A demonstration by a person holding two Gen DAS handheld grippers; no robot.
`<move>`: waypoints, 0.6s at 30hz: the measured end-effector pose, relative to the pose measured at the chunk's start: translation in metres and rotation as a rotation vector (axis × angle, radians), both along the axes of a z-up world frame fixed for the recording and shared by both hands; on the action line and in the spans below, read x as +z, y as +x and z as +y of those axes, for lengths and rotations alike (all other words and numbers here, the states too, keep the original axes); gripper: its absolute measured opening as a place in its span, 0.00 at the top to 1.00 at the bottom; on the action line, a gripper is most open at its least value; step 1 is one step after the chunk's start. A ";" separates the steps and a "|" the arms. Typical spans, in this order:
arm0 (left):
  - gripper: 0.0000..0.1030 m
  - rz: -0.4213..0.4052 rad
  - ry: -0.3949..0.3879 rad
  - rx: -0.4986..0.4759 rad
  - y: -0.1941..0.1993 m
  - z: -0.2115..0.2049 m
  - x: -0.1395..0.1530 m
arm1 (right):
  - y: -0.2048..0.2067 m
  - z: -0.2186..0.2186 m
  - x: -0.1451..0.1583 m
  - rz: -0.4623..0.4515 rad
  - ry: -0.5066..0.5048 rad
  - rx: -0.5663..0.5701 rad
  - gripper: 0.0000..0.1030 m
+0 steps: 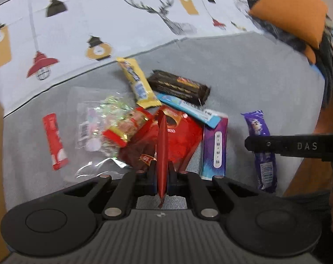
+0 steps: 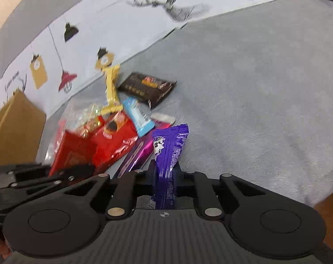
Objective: Organize snacks
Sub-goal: 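Grasp the purple bar with the right tool while the left tool grasps a red packet, then carry both snacks to the box and open both tools to drop them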
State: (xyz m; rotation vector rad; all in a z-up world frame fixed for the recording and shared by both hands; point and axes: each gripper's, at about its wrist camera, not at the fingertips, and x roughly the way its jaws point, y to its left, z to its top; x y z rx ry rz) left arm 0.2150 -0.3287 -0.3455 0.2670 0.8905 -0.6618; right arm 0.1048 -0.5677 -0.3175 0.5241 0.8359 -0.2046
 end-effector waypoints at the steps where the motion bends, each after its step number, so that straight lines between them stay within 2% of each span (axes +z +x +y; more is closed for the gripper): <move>1: 0.93 0.001 -0.006 0.011 -0.001 0.004 0.007 | -0.001 0.001 0.004 -0.015 0.000 0.002 0.87; 4: 0.93 0.031 0.049 0.087 -0.004 0.015 0.025 | -0.004 0.011 0.018 -0.045 -0.007 0.019 0.87; 5: 0.93 0.043 0.043 0.109 -0.005 0.021 0.033 | -0.005 0.017 0.021 -0.047 -0.005 0.019 0.86; 9: 0.93 -0.017 0.038 0.146 -0.020 0.048 0.072 | -0.014 0.055 0.045 -0.080 -0.007 0.040 0.86; 18: 0.93 -0.131 -0.083 0.250 -0.060 0.147 0.158 | -0.026 0.168 0.137 -0.216 -0.040 0.186 0.86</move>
